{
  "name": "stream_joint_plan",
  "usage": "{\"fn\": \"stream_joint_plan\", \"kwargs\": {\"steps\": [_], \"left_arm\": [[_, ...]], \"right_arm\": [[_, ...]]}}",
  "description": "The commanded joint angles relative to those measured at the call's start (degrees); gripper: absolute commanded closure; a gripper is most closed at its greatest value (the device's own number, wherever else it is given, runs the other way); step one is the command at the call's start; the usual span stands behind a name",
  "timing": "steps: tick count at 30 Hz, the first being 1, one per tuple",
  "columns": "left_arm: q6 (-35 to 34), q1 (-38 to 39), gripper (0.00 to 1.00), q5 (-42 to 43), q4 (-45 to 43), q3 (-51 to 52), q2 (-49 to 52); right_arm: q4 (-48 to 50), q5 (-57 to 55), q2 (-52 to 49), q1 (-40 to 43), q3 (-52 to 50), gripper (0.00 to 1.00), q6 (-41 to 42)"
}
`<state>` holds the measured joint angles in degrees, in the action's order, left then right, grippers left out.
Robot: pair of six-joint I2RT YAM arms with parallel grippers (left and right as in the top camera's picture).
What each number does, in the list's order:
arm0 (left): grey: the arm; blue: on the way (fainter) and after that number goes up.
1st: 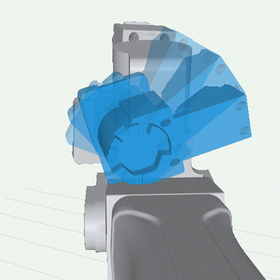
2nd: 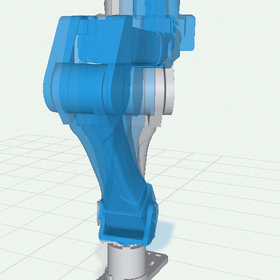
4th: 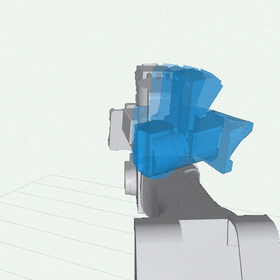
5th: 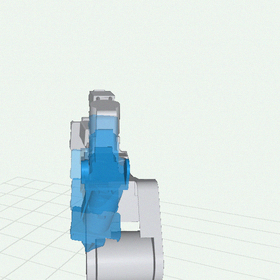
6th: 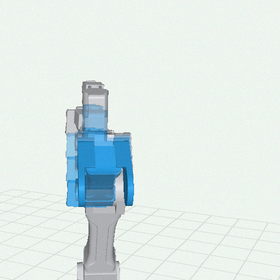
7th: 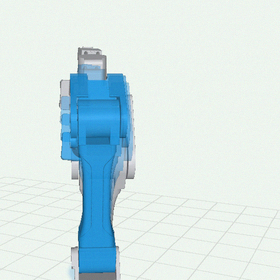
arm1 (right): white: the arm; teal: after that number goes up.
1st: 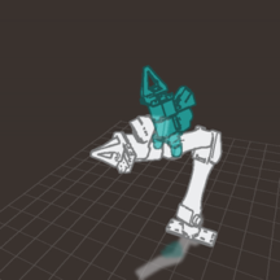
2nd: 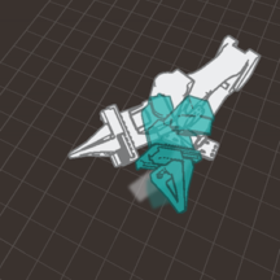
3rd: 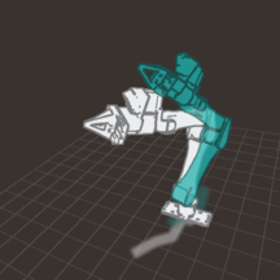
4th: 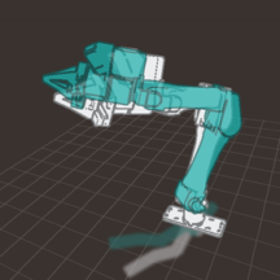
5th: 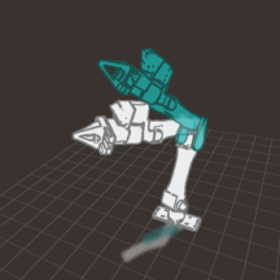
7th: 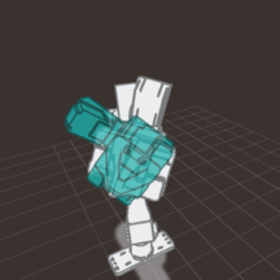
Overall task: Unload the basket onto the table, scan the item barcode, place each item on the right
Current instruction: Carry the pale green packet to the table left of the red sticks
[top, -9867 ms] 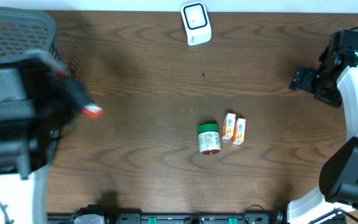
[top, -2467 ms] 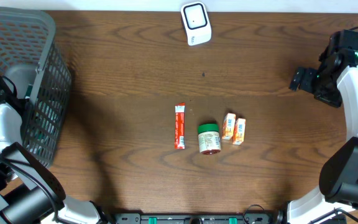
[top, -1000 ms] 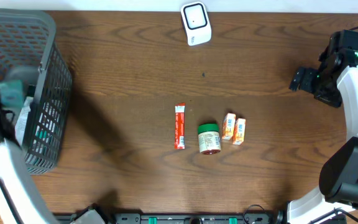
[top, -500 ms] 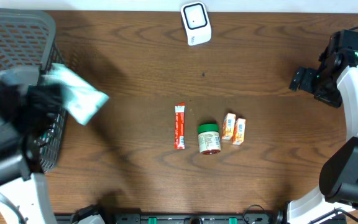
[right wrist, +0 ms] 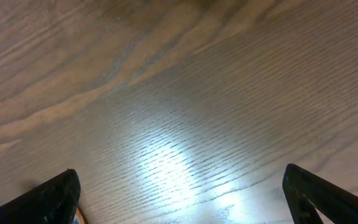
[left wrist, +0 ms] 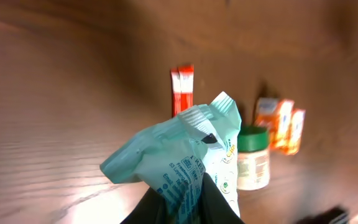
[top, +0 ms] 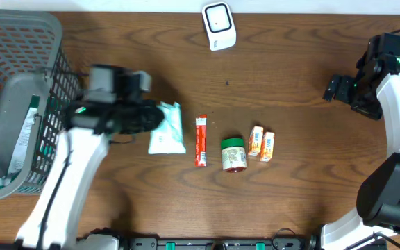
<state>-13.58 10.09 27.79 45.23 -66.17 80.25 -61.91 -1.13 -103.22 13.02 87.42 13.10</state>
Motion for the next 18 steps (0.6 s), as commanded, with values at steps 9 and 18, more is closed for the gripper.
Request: {"fn": "stream_joint_plan", "kwargs": {"steps": [9, 18], "left_arm": [[0.7, 6.71, 0.89, -5.11, -8.92, 0.7, 22.71], [1.09, 6.78, 0.89, -10.51, -10.08, 1.16, 27.04]], "right_arm": [[-0.07, -0.52, 0.66, 0.02, 0.66, 0.01, -0.52], [-0.07, -0.55, 0.66, 0.02, 0.66, 0.01, -0.52]]}}
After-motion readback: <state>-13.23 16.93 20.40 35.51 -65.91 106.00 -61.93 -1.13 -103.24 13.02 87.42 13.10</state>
